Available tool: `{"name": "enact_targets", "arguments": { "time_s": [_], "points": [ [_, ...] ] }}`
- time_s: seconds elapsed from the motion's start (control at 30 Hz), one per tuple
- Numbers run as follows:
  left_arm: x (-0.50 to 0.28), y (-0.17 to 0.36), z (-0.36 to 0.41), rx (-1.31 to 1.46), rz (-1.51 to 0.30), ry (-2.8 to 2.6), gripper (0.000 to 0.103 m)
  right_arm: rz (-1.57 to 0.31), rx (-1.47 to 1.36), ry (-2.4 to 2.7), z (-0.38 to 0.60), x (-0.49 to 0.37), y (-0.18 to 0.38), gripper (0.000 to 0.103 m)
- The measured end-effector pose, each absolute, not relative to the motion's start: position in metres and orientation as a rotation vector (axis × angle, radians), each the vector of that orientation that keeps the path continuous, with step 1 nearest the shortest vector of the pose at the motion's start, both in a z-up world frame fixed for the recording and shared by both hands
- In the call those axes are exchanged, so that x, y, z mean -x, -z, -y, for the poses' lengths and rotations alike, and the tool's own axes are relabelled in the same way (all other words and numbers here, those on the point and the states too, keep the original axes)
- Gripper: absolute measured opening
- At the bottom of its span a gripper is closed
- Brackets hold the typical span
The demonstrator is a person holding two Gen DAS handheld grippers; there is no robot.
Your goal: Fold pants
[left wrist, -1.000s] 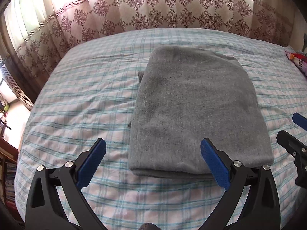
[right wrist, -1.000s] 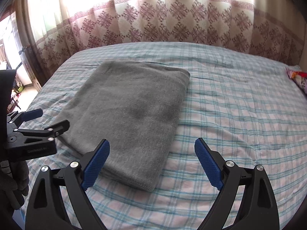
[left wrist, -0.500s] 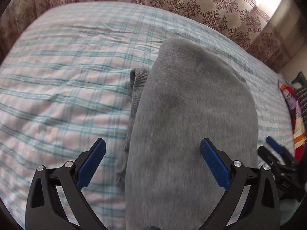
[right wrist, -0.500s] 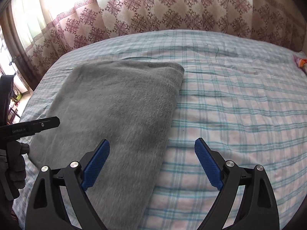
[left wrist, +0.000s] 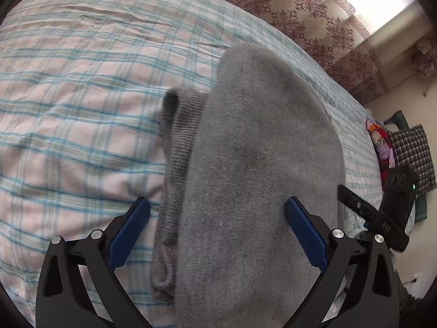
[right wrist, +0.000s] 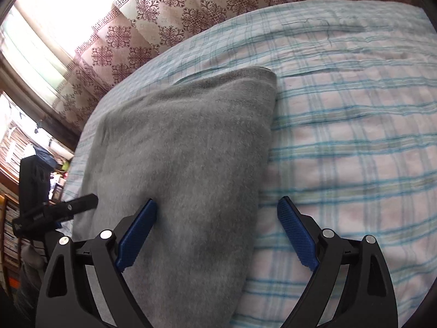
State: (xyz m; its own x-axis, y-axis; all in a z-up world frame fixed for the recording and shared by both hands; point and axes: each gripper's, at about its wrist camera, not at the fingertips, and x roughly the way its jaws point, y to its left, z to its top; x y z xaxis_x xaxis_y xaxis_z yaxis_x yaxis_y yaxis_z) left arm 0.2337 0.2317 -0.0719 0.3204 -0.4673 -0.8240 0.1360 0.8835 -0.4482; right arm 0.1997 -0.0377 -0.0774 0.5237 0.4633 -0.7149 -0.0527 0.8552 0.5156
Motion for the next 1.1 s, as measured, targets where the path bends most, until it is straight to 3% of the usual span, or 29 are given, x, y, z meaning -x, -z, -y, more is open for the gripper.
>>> {"name": "enact_targets", "arguments": {
  "time_s": [0.03, 0.1, 0.2, 0.27, 0.37, 0.47, 0.63, 1.1],
  "points": [
    [-0.232, 0.071, -0.226, 0.316, -1.184, 0.436, 0.099, -0.99, -0.484, -0.355, 0.035, -0.204, 0.079, 0.068],
    [-0.229, 0.071, -0.216, 0.295, -1.192, 0.471, 0.099, -0.996, -0.499, -0.368, 0.033, -0.209, 0.08, 0.065],
    [-0.229, 0.072, -0.209, 0.284, -1.197, 0.452, 0.097, -1.007, -0.523, -0.414, 0.034, -0.214, 0.083, 0.05],
    [-0.229, 0.069, -0.211, 0.32, -1.193, 0.452, 0.081, -1.007, -0.535, -0.438, 0.036, -0.215, 0.081, 0.033],
    [-0.228, 0.061, -0.217, 0.351, -1.179, 0.458, 0.057, -0.991, -0.519, -0.458, 0.036, -0.213, 0.069, 0.026],
    [-0.225, 0.051, -0.217, 0.341, -1.169, 0.447, 0.047, -0.963, -0.47, -0.462, 0.032, -0.21, 0.052, 0.024],
    [-0.218, 0.034, -0.21, 0.352, -1.152, 0.466, 0.04, -0.907, -0.442, -0.452, 0.043, -0.198, 0.023, 0.023],
    [-0.216, -0.009, -0.046, 0.273, -1.094, 0.683, 0.04, -0.768, -0.413, -0.265, 0.192, -0.16, -0.035, 0.023]
  ]
}}
